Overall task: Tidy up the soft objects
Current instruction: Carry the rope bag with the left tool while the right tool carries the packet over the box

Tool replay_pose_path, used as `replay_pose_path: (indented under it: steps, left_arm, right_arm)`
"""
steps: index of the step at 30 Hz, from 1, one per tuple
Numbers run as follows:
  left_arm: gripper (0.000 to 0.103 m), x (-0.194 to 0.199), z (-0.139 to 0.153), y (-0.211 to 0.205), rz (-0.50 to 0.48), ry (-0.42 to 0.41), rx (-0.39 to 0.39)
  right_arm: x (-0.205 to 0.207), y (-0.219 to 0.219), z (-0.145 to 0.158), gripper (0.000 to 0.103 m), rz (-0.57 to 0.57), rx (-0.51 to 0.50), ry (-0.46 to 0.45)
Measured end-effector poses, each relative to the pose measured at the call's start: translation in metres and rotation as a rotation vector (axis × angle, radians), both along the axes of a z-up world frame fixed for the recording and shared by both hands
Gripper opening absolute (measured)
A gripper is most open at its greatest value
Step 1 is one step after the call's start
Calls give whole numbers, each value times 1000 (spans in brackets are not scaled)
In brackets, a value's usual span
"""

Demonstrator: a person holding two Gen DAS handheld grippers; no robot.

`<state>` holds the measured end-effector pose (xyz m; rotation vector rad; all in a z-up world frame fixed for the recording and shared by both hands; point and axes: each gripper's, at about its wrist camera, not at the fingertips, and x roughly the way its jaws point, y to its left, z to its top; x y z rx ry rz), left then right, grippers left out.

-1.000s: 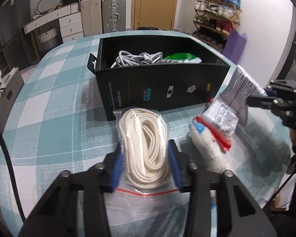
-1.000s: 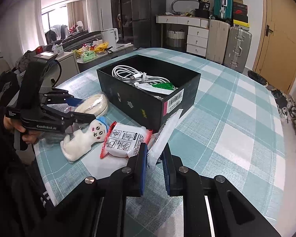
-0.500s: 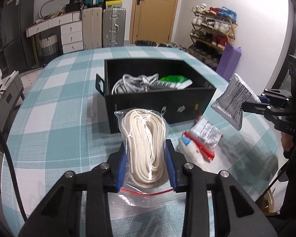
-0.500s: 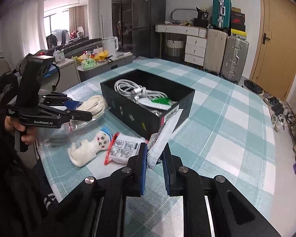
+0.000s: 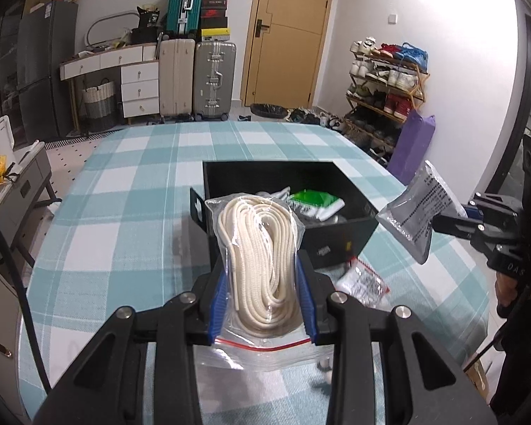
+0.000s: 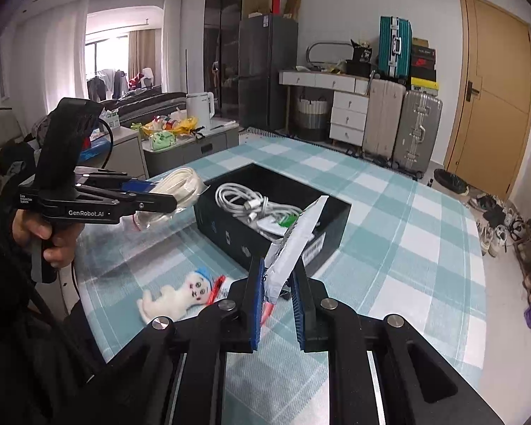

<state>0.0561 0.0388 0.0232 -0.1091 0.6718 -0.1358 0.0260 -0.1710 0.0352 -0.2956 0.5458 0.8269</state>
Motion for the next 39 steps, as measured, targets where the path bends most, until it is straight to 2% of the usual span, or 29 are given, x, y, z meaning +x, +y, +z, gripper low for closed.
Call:
replay_pose_path:
  steps: [17,39]
  left_arm:
    - [34,37,20,-5,-16,-47,34]
    - [34,95,1,-11,-34,8,21]
  right_arm:
    - [15,23,10,14,-34,39,-28]
    - [65,68,2,14,-80,42,32]
